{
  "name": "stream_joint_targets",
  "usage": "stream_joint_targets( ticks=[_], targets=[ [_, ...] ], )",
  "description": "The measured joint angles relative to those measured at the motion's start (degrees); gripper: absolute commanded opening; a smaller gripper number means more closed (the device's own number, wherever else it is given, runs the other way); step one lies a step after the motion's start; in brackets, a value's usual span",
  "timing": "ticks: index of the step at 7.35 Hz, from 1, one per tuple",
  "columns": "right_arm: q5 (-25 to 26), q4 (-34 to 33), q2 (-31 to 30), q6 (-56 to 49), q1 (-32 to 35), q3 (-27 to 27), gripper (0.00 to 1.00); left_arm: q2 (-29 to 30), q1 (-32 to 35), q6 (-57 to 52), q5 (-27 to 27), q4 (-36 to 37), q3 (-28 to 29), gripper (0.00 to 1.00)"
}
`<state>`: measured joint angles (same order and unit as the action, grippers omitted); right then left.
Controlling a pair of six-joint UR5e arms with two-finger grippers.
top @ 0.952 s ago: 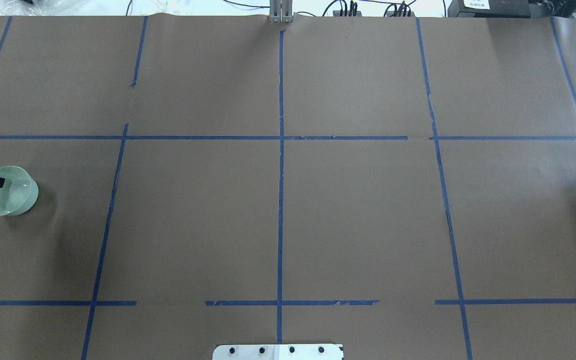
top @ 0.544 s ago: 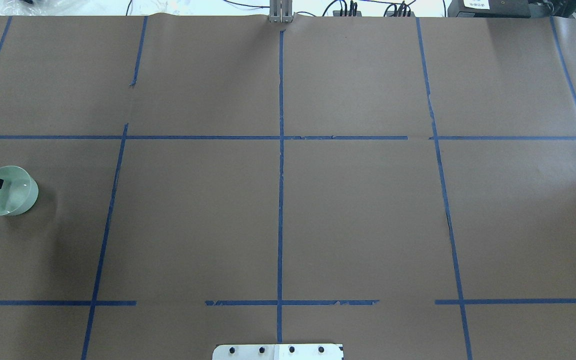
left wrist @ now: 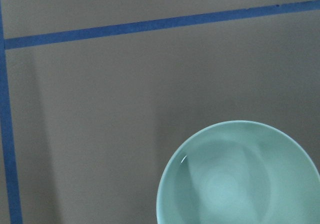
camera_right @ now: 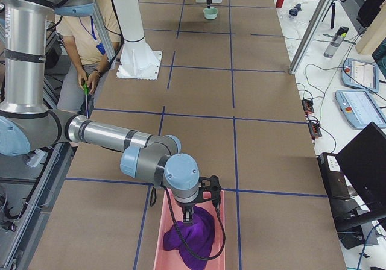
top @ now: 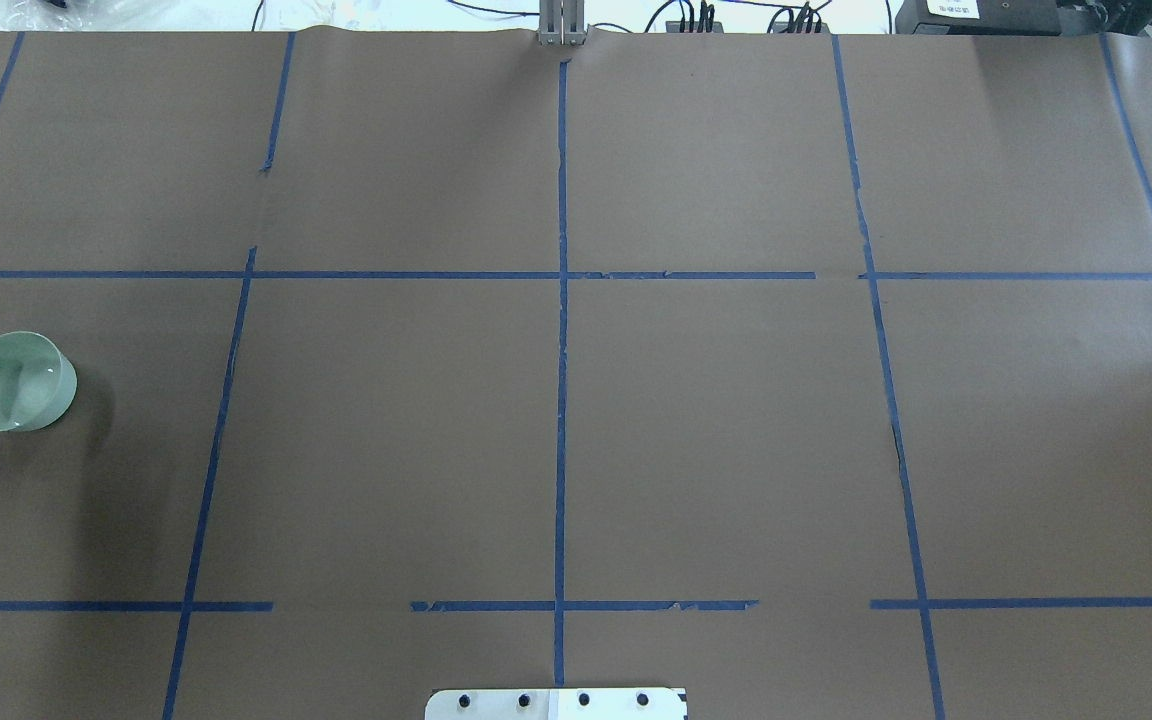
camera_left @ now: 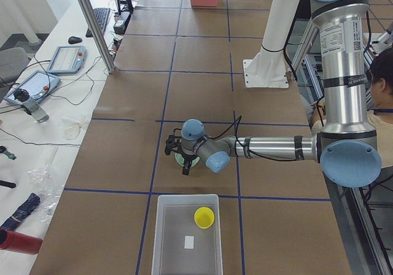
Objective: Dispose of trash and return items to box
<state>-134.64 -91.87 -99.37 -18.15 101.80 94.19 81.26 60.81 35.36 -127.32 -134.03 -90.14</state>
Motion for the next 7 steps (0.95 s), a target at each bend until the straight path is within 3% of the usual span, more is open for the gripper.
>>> stream_joint_targets(
  ticks=[1,2,3,4,5,7],
  targets=[
    [-2.66,1.94,0.23,8.19,-3.29,3.15,1.00,0.60,-0.52,0.06,-0.13,-0.01,0.98,0.85],
    [-4.03,3.86,0.17,15.44,-6.17,6.96,1.00,1.29,-1.28,0.11,-0.28,0.06,1.79,0.53],
    [-4.63,4.82,0.04,20.79,-8.80,10.34,1.00,1.64,-2.14,0.13,-0.34,0.10,2.20,0.28],
    [-4.90,5.25,-0.05,24.46,-10.76,12.46,1.00,1.79,-2.86,0.11,-0.36,0.08,2.44,0.13],
    [-5.48,5.47,-0.09,26.42,-12.08,13.49,1.00,1.84,-3.28,0.01,-0.26,0.01,2.77,0.00],
    [-7.32,5.75,-0.12,29.20,-13.72,14.41,1.00,1.87,-3.55,-0.19,-0.18,-0.04,3.14,0.00]
  ],
)
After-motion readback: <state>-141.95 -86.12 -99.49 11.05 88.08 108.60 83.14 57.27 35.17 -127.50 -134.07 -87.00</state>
